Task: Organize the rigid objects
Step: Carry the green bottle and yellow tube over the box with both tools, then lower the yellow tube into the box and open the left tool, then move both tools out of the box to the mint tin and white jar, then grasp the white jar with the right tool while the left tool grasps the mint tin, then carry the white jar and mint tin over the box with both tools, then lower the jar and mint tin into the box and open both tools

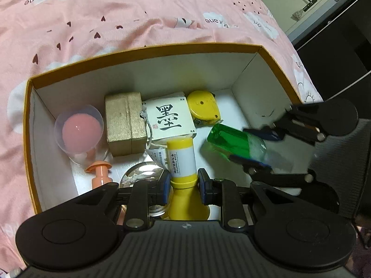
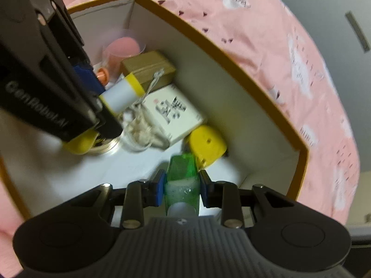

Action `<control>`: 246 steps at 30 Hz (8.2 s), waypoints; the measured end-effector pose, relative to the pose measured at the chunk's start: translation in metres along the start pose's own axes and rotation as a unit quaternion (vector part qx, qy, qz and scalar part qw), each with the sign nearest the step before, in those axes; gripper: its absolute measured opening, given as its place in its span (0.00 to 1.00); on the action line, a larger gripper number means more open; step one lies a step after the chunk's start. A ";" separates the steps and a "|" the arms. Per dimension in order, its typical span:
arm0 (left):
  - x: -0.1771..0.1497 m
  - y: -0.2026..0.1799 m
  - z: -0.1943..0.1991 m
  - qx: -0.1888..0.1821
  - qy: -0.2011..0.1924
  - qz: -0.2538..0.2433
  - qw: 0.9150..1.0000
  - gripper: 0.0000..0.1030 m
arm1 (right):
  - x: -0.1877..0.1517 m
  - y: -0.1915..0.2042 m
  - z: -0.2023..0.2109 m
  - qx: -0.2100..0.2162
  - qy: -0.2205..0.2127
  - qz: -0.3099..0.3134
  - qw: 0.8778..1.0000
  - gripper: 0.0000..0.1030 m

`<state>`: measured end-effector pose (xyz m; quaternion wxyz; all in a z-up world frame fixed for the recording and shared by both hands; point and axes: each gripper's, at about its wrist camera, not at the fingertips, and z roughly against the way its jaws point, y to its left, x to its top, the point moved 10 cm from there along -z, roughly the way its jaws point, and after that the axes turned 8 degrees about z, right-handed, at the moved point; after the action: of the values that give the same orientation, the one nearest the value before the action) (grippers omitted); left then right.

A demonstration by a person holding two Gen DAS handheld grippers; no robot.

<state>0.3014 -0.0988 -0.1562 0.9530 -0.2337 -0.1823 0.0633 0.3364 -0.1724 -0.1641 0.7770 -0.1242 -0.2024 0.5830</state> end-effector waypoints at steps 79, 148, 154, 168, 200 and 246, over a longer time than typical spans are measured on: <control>0.003 -0.017 0.027 0.001 0.003 0.004 1.000 0.50 | -0.008 -0.003 0.034 0.106 -0.031 -0.205 0.973 0.49; -0.102 0.216 0.122 0.155 0.144 -0.213 0.954 0.74 | 0.200 0.241 0.016 0.246 -0.173 -0.030 0.953 0.49; -0.101 0.218 0.115 0.129 0.162 -0.150 0.967 0.65 | 0.196 0.243 0.013 0.253 -0.168 -0.043 0.952 0.49; -0.101 0.232 0.106 0.110 0.171 0.006 0.979 0.25 | 0.196 0.237 0.000 0.279 -0.147 -0.099 0.944 0.41; -0.041 0.119 0.198 0.042 -0.045 -0.025 0.998 0.20 | 0.145 0.120 0.134 0.146 -0.282 -0.150 0.936 0.40; -0.037 0.026 0.025 -0.082 0.054 0.056 0.994 0.20 | -0.026 0.016 0.011 0.183 0.016 -0.286 0.940 0.49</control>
<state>0.2570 -0.0729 -0.1595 0.9341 -0.3239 -0.1216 0.0883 0.3115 -0.1930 -0.1657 0.9236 0.0738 -0.1068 0.3608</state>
